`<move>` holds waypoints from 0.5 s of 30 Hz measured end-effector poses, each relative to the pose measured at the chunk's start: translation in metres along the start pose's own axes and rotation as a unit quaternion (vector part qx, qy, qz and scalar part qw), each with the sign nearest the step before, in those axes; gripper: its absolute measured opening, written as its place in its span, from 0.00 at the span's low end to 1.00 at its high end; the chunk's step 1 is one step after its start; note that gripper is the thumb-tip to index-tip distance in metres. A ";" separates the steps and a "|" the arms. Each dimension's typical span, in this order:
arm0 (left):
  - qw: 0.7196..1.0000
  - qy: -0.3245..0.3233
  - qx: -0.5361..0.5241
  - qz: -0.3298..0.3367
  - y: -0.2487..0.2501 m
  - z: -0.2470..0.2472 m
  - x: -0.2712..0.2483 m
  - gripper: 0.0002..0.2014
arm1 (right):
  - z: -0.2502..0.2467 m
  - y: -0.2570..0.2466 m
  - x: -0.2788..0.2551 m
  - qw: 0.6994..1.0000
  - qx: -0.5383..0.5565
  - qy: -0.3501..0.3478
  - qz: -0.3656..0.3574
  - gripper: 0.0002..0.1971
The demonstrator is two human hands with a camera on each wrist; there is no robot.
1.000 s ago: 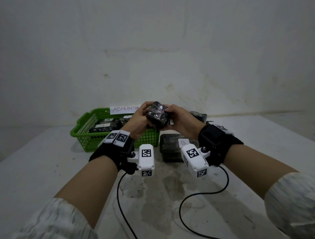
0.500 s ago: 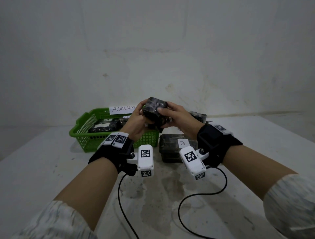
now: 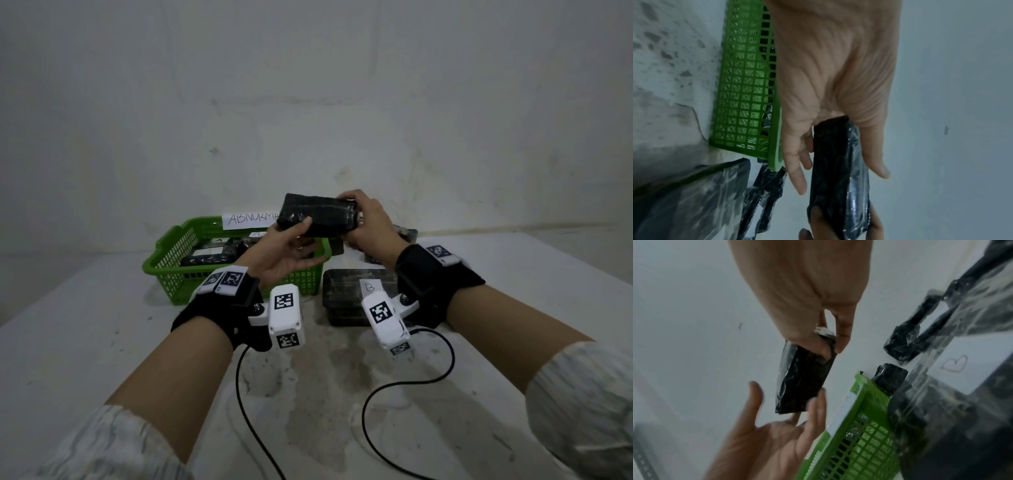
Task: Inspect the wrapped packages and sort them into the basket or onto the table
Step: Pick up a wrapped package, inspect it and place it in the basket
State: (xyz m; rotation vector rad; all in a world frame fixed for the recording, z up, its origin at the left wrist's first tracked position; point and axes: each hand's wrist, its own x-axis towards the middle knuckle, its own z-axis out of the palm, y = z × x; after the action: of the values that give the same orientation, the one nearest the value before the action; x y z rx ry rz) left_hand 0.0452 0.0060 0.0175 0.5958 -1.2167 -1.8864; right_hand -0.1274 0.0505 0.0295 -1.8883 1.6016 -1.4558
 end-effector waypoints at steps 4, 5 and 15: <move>0.999 0.014 -0.039 -0.021 0.006 -0.001 -0.001 0.20 | 0.000 0.001 -0.002 0.998 -0.050 -0.017 -0.020 0.28; 0.998 0.022 -0.054 -0.015 0.007 -0.002 0.000 0.22 | -0.002 -0.001 -0.005 0.999 -0.013 -0.051 0.001 0.29; 0.988 0.096 -0.111 0.039 0.002 -0.013 0.007 0.27 | -0.002 -0.011 -0.003 0.931 0.329 -0.089 0.130 0.19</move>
State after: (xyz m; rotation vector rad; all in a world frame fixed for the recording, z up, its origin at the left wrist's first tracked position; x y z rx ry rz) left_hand 0.0510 -0.0071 0.0138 0.5843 -0.8798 -1.8213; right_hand -0.1222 0.0579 0.0365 -1.3214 1.0415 -1.4171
